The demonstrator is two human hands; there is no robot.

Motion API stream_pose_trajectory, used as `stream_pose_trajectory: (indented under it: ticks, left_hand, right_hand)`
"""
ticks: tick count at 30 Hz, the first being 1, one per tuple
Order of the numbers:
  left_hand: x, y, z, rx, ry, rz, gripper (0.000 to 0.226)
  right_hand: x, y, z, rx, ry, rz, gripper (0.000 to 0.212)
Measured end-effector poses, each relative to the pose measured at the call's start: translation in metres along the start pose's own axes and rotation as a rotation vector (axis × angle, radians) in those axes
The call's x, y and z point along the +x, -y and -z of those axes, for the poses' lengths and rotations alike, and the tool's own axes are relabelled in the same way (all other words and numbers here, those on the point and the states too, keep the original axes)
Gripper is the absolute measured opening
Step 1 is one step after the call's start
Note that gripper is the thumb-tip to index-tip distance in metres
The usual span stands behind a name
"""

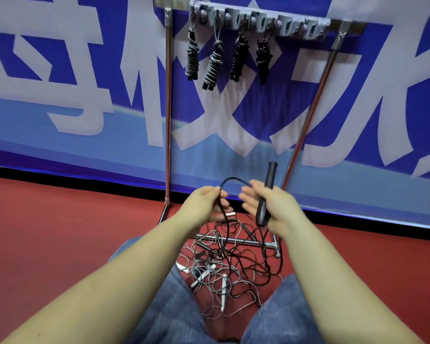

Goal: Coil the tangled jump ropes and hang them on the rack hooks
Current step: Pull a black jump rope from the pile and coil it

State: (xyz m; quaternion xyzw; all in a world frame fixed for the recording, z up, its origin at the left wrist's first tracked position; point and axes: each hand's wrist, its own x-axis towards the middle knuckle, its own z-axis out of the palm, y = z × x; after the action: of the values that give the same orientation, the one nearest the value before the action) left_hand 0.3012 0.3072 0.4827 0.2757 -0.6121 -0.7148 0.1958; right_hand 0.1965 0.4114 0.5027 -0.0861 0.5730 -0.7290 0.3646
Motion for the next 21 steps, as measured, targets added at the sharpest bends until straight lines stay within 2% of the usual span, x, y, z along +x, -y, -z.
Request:
stream_pose_trajectory:
  ticks: [2,5,8,10,12,15,18,21]
  left_hand:
    - [0.001,-0.011,-0.004,-0.152,-0.013,0.026,0.023]
    - [0.002,-0.024,-0.011,-0.251,0.009,0.054,0.018]
    - [-0.001,-0.037,-0.016,-0.326,0.018,0.083,0.017]
    - [-0.001,-0.043,-0.017,-0.424,0.016,0.107,0.018]
    - [0.001,-0.048,-0.016,-0.496,0.005,0.104,0.019]
    - [0.003,-0.045,-0.009,-0.508,0.011,0.082,0.017]
    - [0.003,-0.020,-0.003,-0.292,0.053,0.125,0.016]
    - [-0.001,0.019,-0.001,-0.030,0.155,0.178,0.029]
  right_hand:
    - [-0.007,-0.028,0.006,-0.198,0.022,0.040,0.011]
    - [-0.016,-0.060,0.012,-0.426,0.001,0.168,0.018]
    - [-0.015,-0.066,0.015,-0.631,-0.054,0.285,0.011]
    - [-0.013,-0.064,0.013,-0.679,-0.061,0.311,0.006]
    - [-0.011,-0.065,0.009,-0.610,-0.045,0.292,0.004]
    - [-0.013,-0.062,0.001,-0.311,-0.025,0.183,0.008]
    - [-0.016,-0.047,-0.006,0.046,-0.060,0.021,0.010]
    - [-0.014,-0.028,-0.012,0.322,-0.090,-0.092,0.006]
